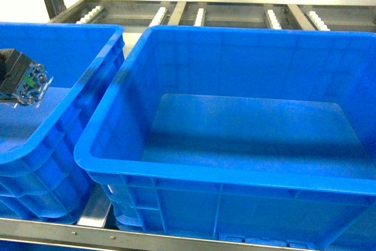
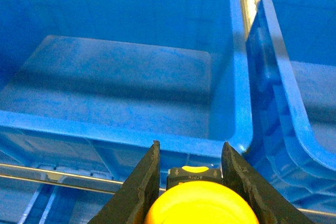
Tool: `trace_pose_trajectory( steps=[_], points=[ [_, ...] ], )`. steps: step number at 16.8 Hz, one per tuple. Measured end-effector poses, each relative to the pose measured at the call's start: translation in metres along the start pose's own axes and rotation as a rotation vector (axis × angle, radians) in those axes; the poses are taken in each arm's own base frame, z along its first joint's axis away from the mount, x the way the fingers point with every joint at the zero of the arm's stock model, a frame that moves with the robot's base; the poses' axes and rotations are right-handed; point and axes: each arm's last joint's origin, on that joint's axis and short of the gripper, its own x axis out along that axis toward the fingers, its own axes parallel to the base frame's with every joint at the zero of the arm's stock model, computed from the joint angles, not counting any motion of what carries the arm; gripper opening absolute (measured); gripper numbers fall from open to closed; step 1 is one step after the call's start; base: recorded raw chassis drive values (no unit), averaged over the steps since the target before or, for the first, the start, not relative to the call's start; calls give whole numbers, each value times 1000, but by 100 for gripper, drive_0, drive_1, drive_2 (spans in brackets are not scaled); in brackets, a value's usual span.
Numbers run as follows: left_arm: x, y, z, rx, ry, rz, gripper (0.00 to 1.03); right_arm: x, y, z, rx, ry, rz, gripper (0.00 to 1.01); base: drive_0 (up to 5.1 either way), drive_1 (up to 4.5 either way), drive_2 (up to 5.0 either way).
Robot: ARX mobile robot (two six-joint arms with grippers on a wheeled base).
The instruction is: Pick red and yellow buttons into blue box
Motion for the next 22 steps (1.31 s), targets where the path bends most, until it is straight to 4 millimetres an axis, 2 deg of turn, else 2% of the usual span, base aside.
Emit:
trace_pose_trajectory(
  steps=[4,7,10,12,14,18,22],
  points=[
    [16,-9,16,-11,-40,-52,18,13,9,21,-9,-53,40,32,0,0,0],
    [37,-19,26,-10,-15,-123,18,36,16,37,-18,-63,66,32,0,0,0],
    [72,-38,32,9,21,-212,18,66,25,37,-36,-13,91,32,0,0,0],
    [79,-42,33,11,30,-229,18,73,27,38,-42,-9,96,32,0,0,0],
    [92,-50,33,21,33,-250,18,89,28,43,-43,-8,91,32,0,0,0],
    [91,-49,35,41,-10,-203,18,92,28,44,-42,-6,90,32,0,0,0],
    [90,-34,31,31,1,-168,18,90,29,46,-43,-15,74,32,0,0,0]
  ],
)
